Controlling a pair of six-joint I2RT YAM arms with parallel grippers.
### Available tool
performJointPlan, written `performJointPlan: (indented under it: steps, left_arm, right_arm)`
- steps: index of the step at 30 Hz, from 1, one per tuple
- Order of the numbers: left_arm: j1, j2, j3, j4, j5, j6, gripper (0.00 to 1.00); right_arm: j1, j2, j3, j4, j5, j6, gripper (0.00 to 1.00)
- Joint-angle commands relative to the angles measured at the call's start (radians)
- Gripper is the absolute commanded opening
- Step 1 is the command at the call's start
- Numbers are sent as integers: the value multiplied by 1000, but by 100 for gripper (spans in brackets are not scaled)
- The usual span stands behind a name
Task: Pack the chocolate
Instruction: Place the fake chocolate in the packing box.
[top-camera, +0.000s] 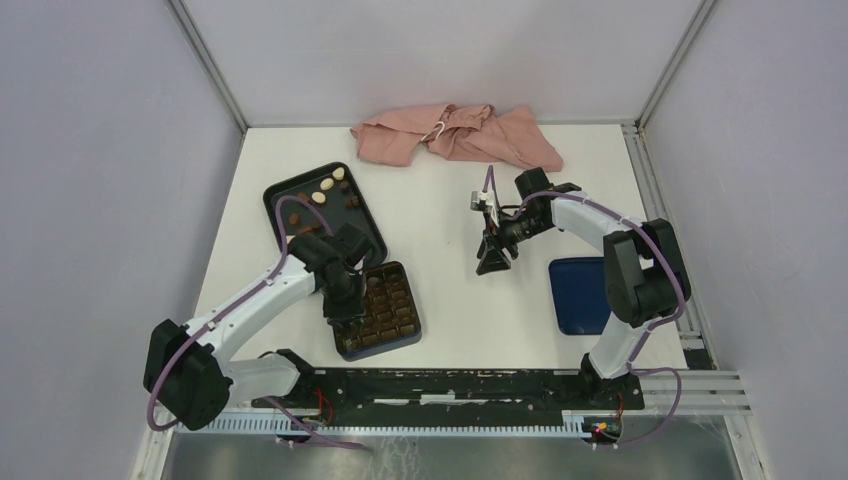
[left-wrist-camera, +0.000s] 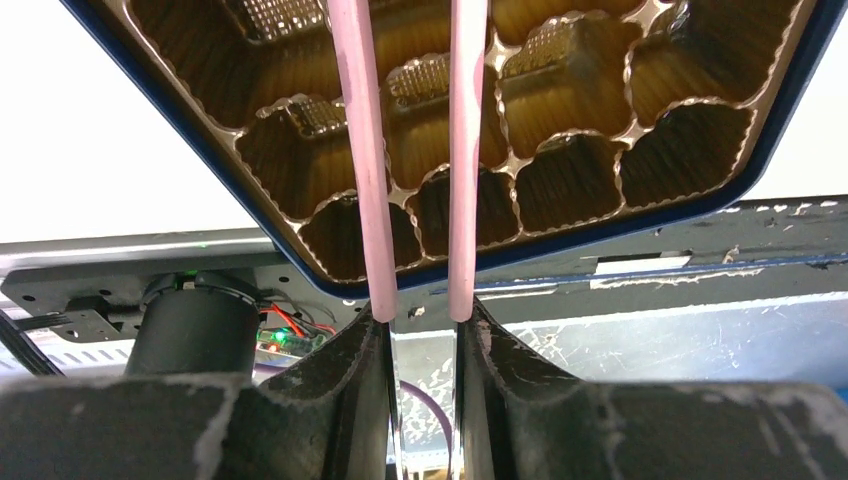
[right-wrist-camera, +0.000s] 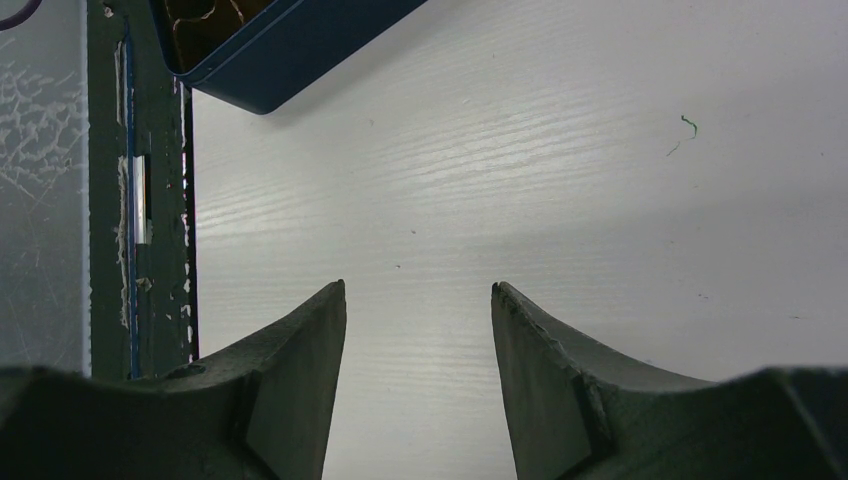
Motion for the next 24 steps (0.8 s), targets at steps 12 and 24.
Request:
performJointPlan:
  steps: [12,24]
  left_arm:
    - [32,35,49,43,-62,85,20]
    - [33,31,58,29,-63,88,37]
  right_arm:
    - [-3,-12,36,-9,-30,-27,61]
    - [-2,-5,37,-9,-28,-28,62]
